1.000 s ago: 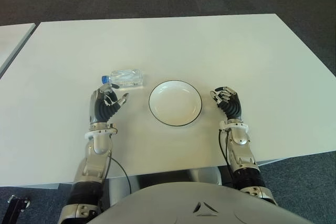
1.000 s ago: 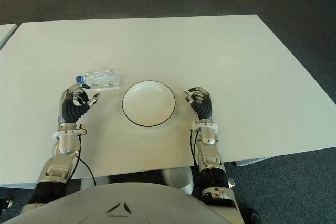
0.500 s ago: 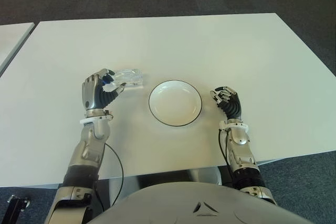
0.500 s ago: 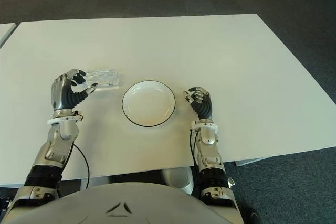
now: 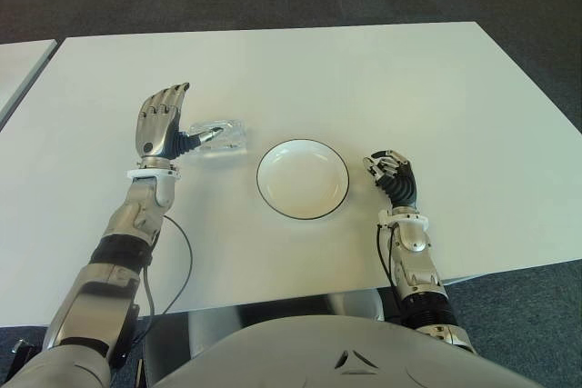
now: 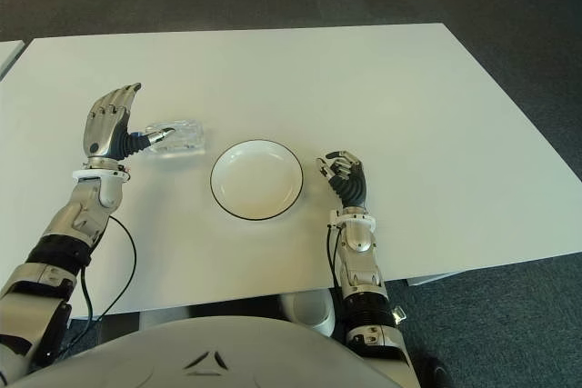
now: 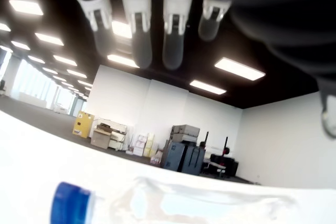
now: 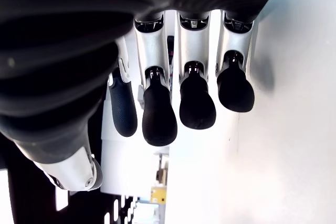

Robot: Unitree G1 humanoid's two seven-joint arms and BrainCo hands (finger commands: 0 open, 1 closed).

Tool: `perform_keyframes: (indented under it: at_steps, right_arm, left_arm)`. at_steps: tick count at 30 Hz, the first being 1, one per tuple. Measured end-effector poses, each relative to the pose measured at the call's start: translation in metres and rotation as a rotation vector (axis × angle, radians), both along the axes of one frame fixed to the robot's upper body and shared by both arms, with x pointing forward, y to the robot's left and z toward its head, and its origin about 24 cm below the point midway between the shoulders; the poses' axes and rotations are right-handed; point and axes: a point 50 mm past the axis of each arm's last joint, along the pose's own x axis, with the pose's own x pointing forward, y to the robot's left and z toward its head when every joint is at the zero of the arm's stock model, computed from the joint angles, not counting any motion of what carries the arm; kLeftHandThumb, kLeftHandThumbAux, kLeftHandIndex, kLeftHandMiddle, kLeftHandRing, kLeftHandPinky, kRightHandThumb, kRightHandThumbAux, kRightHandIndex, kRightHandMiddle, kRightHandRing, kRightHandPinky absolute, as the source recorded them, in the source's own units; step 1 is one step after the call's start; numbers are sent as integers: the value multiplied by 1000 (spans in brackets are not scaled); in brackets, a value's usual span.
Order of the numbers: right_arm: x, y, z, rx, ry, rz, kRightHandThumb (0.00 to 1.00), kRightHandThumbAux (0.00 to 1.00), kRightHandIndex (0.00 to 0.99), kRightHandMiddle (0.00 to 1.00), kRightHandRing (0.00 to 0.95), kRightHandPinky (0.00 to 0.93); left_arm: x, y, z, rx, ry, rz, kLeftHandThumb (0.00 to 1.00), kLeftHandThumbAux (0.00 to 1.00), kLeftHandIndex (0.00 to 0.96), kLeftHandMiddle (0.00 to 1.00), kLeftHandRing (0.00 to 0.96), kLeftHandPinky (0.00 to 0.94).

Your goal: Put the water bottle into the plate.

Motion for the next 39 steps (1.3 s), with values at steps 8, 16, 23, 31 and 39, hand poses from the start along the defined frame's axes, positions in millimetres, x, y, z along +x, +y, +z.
perform_keyframes:
  at_steps: [8, 16, 23, 31, 39]
  right_arm:
    - [0, -1, 0, 1, -1, 1, 704, 729, 438, 765, 749, 722]
    - [-1, 0, 1, 4, -4, 2, 705, 729, 438, 766, 750, 729]
    - [-1, 0, 1, 4, -7, 3, 704, 729, 439, 765, 747, 719]
    - [-1, -1, 2, 4, -8, 4, 705, 729, 439, 759, 744, 728]
    - [-3, -1, 1, 3, -4, 1, 706, 728, 439, 746, 735, 722]
  left_arm:
    - [8, 0, -17, 83, 37, -10, 501, 107, 0, 0, 0, 0]
    - [20, 0, -22, 154, 97, -35, 493, 88, 0, 0, 0, 0]
    - [26, -6, -23, 200, 164, -88, 500, 89, 0, 0, 0, 0]
    - [27, -12, -30, 256, 254, -151, 515, 97, 0, 0, 0, 0]
    - [26, -16, -37, 306, 328, -198, 516, 100, 0, 0, 0, 0]
